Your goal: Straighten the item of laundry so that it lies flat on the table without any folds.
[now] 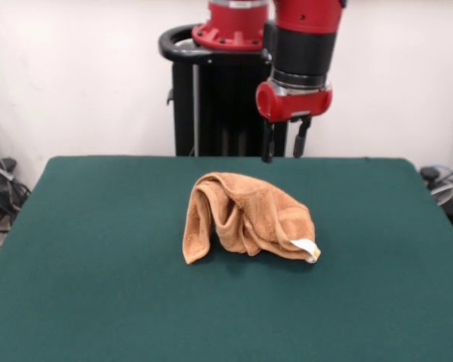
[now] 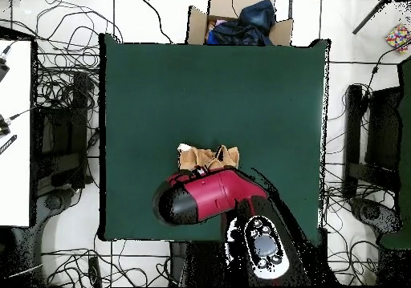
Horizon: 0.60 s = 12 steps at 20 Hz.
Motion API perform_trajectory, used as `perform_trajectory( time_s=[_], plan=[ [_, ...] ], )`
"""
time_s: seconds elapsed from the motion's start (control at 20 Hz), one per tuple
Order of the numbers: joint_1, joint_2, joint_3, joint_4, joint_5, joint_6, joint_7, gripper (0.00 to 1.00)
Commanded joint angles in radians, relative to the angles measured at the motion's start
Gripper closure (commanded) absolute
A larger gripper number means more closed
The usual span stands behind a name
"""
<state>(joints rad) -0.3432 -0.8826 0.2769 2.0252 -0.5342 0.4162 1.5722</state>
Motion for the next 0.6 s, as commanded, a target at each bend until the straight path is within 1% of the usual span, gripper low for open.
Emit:
perform_trajectory(
  time_s=[0.05,0.6],
  plan=[
    [0.022,0.032,-0.061,-0.027,-0.060,-0.014,0.108,0.00],
    [0.015,0.018,-0.065,-0.014,-0.042,-0.012,0.084,0.00]
  ],
)
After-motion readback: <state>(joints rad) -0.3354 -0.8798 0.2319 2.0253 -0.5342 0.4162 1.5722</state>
